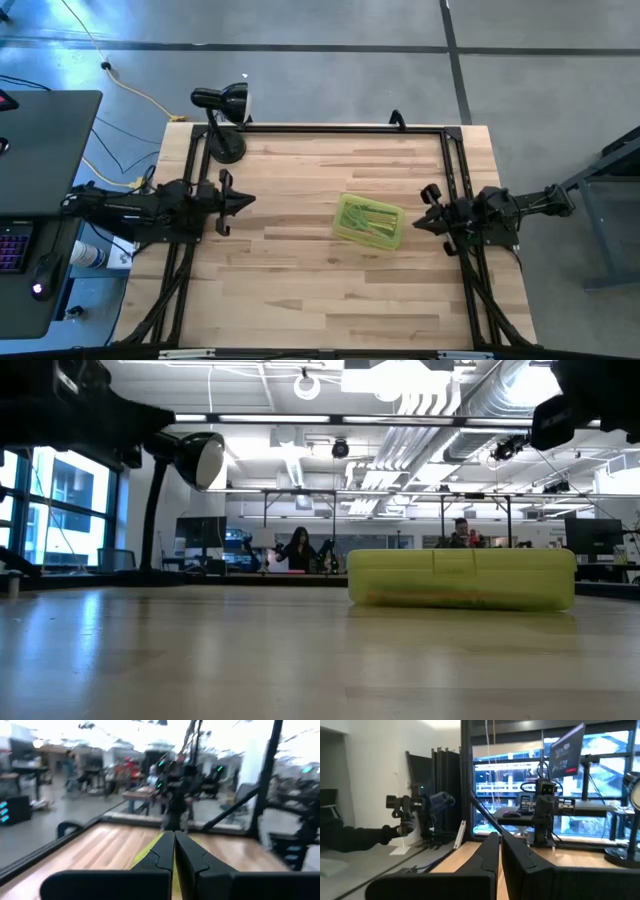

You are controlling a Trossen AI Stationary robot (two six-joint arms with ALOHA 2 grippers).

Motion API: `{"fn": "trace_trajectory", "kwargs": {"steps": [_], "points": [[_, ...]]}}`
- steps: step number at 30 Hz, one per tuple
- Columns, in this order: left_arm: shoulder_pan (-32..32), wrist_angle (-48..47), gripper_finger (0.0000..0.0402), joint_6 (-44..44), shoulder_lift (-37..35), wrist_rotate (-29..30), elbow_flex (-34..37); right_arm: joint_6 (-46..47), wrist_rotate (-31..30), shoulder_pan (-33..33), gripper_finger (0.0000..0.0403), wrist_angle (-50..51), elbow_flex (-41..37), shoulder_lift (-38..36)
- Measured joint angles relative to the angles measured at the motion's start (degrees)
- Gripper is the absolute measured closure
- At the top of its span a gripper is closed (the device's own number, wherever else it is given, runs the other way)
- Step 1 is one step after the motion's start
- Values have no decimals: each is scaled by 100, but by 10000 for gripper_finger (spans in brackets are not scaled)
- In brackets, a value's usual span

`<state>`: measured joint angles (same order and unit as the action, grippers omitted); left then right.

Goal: Pick & place school supplies into a supply box
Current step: Return to Home Position

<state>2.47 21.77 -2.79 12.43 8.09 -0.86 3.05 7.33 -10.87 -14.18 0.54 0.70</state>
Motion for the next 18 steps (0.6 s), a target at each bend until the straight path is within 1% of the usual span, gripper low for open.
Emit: {"fn": "trace_trajectory", "kwargs": {"steps": [2, 6, 11, 15, 18], "points": [[-69, -231, 355, -49, 4, 171, 2, 62, -71, 0, 402, 106, 0, 1], [-60, -614, 355, -593, 15, 435, 5, 442, -76, 0, 402, 428, 0, 3], [-60, -1182, 355, -1096, 15, 466, 9, 420, -75, 0, 402, 514, 0, 3], [-60, -1912, 355, -1316, 17, 446, 13, 410, -76, 0, 402, 507, 0, 3], [-60, -1963, 355, -1410, 123, 316, 2, 404, -74, 0, 402, 508, 0, 3]]}}
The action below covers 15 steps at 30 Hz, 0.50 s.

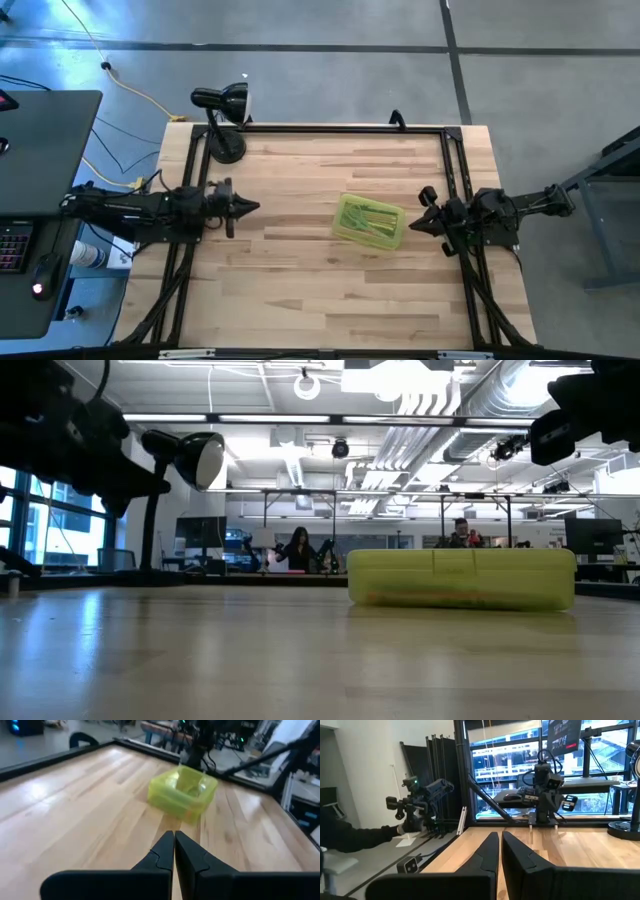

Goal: Pick & place school supplies into a supply box
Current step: Return to Home Position

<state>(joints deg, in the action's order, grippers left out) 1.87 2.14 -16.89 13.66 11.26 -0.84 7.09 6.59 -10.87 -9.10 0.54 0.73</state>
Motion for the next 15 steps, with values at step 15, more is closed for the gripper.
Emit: {"fn": "trace_trajectory", "kwargs": {"steps": [15], "points": [[0, -14, 355, 2, 26, -21, 0, -2, 2, 0, 402, -13, -2, 0]]}}
